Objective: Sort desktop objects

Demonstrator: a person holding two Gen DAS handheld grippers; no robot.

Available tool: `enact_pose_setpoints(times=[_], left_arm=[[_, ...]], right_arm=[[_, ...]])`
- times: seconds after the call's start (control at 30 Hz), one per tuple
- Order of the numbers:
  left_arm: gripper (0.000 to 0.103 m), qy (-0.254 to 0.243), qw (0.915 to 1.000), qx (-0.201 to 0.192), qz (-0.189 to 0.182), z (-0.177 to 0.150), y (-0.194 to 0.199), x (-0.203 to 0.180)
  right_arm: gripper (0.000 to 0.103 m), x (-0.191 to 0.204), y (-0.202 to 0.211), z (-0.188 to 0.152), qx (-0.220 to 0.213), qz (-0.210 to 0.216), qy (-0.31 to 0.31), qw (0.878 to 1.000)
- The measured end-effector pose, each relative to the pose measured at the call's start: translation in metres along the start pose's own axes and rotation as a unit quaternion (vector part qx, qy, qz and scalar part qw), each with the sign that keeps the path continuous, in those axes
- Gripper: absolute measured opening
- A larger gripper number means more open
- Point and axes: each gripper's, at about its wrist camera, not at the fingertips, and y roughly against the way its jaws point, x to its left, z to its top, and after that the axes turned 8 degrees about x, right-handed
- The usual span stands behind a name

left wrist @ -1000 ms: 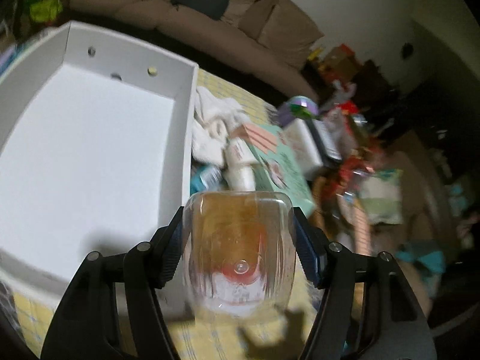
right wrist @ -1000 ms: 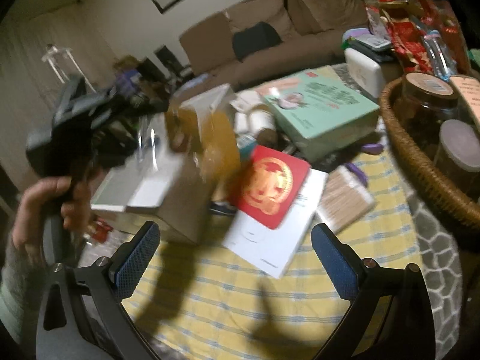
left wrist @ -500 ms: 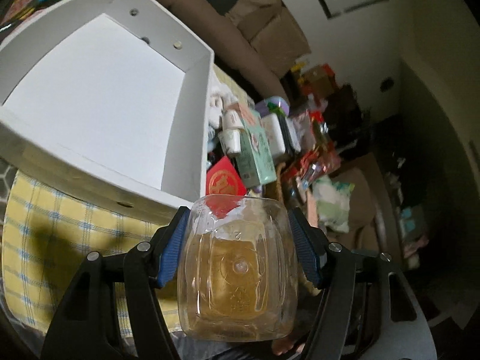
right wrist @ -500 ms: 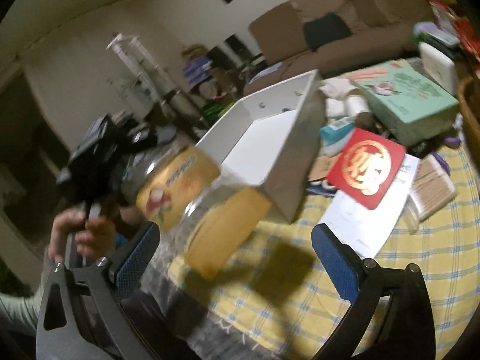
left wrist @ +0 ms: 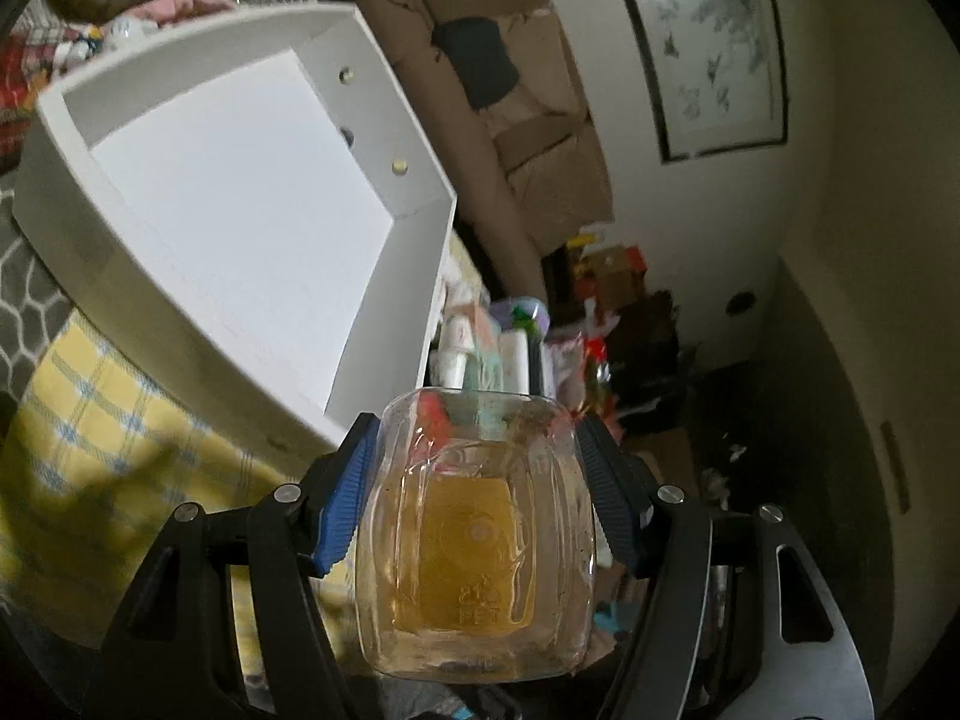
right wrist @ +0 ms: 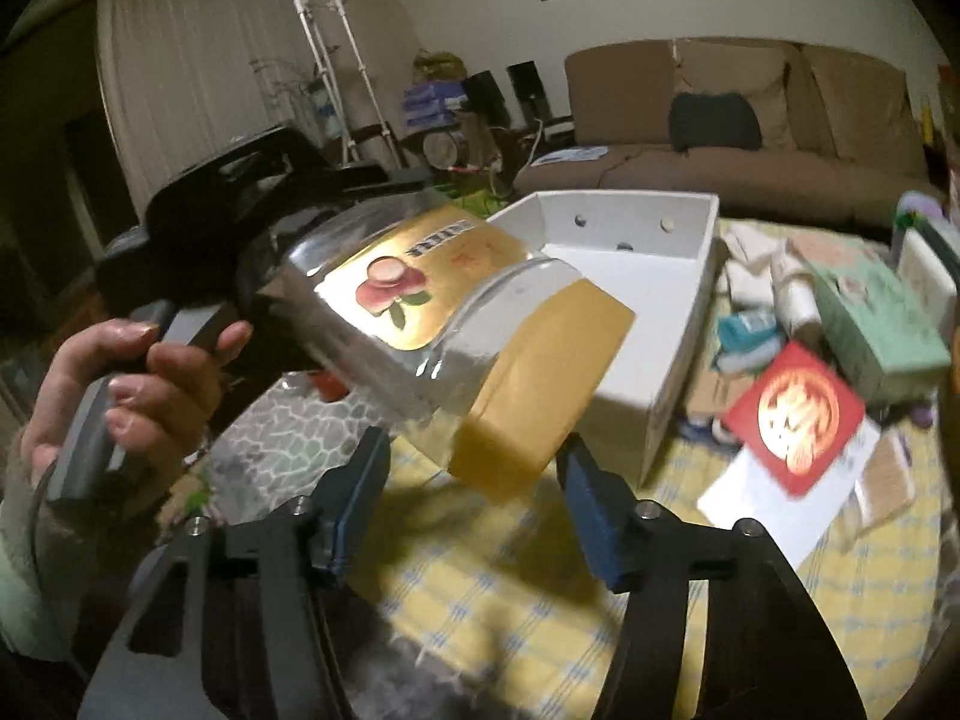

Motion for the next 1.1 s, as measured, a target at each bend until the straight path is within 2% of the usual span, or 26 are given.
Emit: enact_pose_setpoints(times=[0.07,0.2,0.3,0.37,0.43,0.53,0.63,0.73,0.77,0.83,0.9,0.97,1.1], left_arm=[[0.063,0.002,0.9998,-0.019,-0.007,0.011,0.003,0.0],[0.064,0.005,0.9986,-0.051,-0.011,0.035,0.003,0.002],[0.064,0.03,0.9968,-0.072,-0.017,0.068,-0.002,0.014],[0.064,0.045,0.9965,-0.069,-0.009,0.088,-0.008,0.02],[0.064,0.052,0.9964,-0.064,0.016,0.111,-0.027,0.027],[0.064,0.076,0.9946,-0.059,0.039,0.138,-0.056,0.044],[0.064,0.119,0.9898,-0.049,0.06,0.158,-0.08,0.071],[0.066,0.163,0.9827,-0.038,0.079,0.168,-0.097,0.097],[0.071,0.172,0.9815,-0.035,0.077,0.169,-0.101,0.102],[0.075,0.187,0.9788,-0.028,0.078,0.168,-0.107,0.107],[0.09,0.181,0.9802,-0.025,0.076,0.162,-0.108,0.101],[0.1,0.186,0.9801,-0.027,0.066,0.153,-0.106,0.096],[0.102,0.171,0.9845,-0.03,0.025,0.139,-0.088,0.078]], right_arm=[[0.05,-0.003,-0.01,0.019,0.007,-0.016,0.015,1.0],[0.05,-0.014,-0.036,0.06,0.025,-0.042,0.048,0.998],[0.05,-0.029,-0.064,0.094,0.041,-0.059,0.059,0.996],[0.048,-0.04,-0.083,0.114,0.049,-0.07,0.065,0.994],[0.045,-0.053,-0.107,0.137,0.063,-0.077,0.066,0.993],[0.043,-0.068,-0.153,0.166,0.121,-0.087,0.058,0.987],[0.034,-0.083,-0.203,0.178,0.17,-0.107,0.049,0.978],[0.033,-0.1,-0.234,0.176,0.209,-0.106,0.018,0.972],[0.033,-0.106,-0.242,0.173,0.221,-0.099,0.004,0.97],[0.038,-0.109,-0.247,0.169,0.236,-0.088,-0.021,0.967],[0.055,-0.111,-0.246,0.165,0.248,-0.078,-0.033,0.965],[0.06,-0.109,-0.241,0.164,0.25,-0.084,-0.027,0.964],[0.064,-0.099,-0.224,0.162,0.247,-0.061,-0.03,0.967]])
